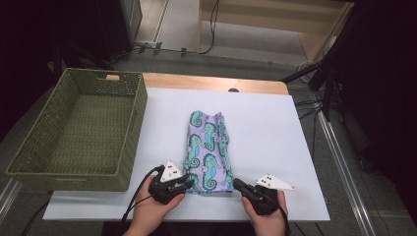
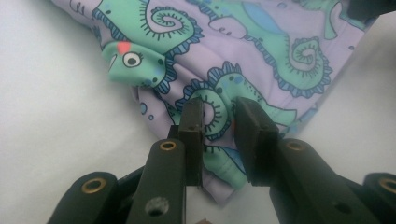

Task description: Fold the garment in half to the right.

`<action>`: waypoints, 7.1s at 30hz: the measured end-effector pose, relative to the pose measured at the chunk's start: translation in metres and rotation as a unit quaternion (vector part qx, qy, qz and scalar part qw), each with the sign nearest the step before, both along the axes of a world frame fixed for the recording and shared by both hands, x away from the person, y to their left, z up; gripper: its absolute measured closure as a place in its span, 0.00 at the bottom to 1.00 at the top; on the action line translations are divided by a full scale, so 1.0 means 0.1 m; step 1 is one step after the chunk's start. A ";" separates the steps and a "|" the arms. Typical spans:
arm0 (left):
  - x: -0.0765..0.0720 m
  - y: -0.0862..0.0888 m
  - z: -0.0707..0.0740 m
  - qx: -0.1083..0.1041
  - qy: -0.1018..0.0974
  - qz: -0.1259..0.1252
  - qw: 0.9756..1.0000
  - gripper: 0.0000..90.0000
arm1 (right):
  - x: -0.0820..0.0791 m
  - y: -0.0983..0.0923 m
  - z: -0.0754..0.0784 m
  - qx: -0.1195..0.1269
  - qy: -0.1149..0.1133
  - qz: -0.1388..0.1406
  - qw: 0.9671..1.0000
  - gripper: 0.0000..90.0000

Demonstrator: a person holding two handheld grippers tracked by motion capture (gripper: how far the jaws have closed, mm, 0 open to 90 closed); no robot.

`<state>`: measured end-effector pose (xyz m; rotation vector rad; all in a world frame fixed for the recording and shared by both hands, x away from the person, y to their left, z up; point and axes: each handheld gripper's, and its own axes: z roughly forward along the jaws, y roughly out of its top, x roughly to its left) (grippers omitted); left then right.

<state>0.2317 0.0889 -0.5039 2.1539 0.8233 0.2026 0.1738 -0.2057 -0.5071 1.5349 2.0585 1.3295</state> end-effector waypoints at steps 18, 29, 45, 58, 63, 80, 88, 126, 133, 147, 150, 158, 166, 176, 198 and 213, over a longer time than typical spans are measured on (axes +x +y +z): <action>-0.01 0.02 -0.06 -0.013 -0.005 -0.003 1.000 0.65 | 0.46 0.02 0.22 -0.045 -0.042 0.006 0.998 0.74; -0.02 0.01 -0.08 -0.016 -0.004 -0.001 1.000 0.65 | 1.43 0.20 0.32 -0.067 -0.031 -0.001 0.997 0.77; -0.03 0.01 -0.08 -0.015 -0.008 -0.006 1.000 0.70 | 2.13 0.25 0.29 -0.064 0.009 -0.026 0.998 0.76; -0.02 0.01 -0.09 -0.020 -0.001 -0.016 1.000 0.77 | 2.39 0.33 0.13 -0.076 0.046 -0.032 0.996 0.94; -0.02 0.01 -0.09 -0.020 -0.001 -0.016 1.000 0.77 | 2.35 0.25 0.22 -0.050 0.025 -0.031 0.998 0.96; 0.01 0.07 -0.05 -0.050 0.013 -0.024 0.998 0.71 | 2.44 -0.02 0.14 0.001 0.028 -0.073 0.997 0.75; 0.00 0.04 -0.07 -0.037 0.010 -0.026 0.999 0.79 | 2.66 0.10 0.10 -0.033 0.025 -0.007 0.999 0.66; 1.33 -0.30 0.31 -0.041 -0.016 0.083 0.996 0.71 | 2.13 -0.12 0.15 -0.022 0.015 -0.050 0.998 0.78; 1.85 -0.28 0.19 -0.049 0.012 0.137 0.989 0.74 | 2.38 -0.14 0.11 -0.007 0.019 -0.055 0.998 0.72; 2.13 -0.37 0.03 -0.032 0.045 0.154 0.987 0.67 | 2.58 0.00 0.00 -0.004 0.051 -0.062 0.997 0.83; 2.16 -0.41 0.00 -0.013 0.049 0.154 0.987 0.68 | 2.58 0.00 -0.03 -0.016 0.060 -0.058 0.996 0.91; 2.21 -0.37 0.05 0.003 0.061 0.163 0.985 0.91 | 2.55 -0.03 0.04 -0.006 0.028 -0.047 0.998 0.95; 2.22 -0.26 0.02 -0.042 0.071 0.171 0.982 0.83 | 2.55 -0.03 -0.03 -0.036 0.039 -0.054 0.997 0.94; 2.19 -0.23 0.00 -0.051 0.057 0.176 0.981 0.76 | 2.54 -0.04 -0.01 -0.043 0.034 -0.058 0.997 0.78; 1.24 -0.36 0.17 -0.015 0.016 0.048 0.999 0.88 | 1.66 0.08 0.12 -0.013 0.032 -0.015 0.999 0.90; 1.06 -0.27 0.14 -0.026 0.013 0.039 0.999 0.79 | 1.59 -0.02 0.01 -0.019 0.027 -0.027 0.999 0.84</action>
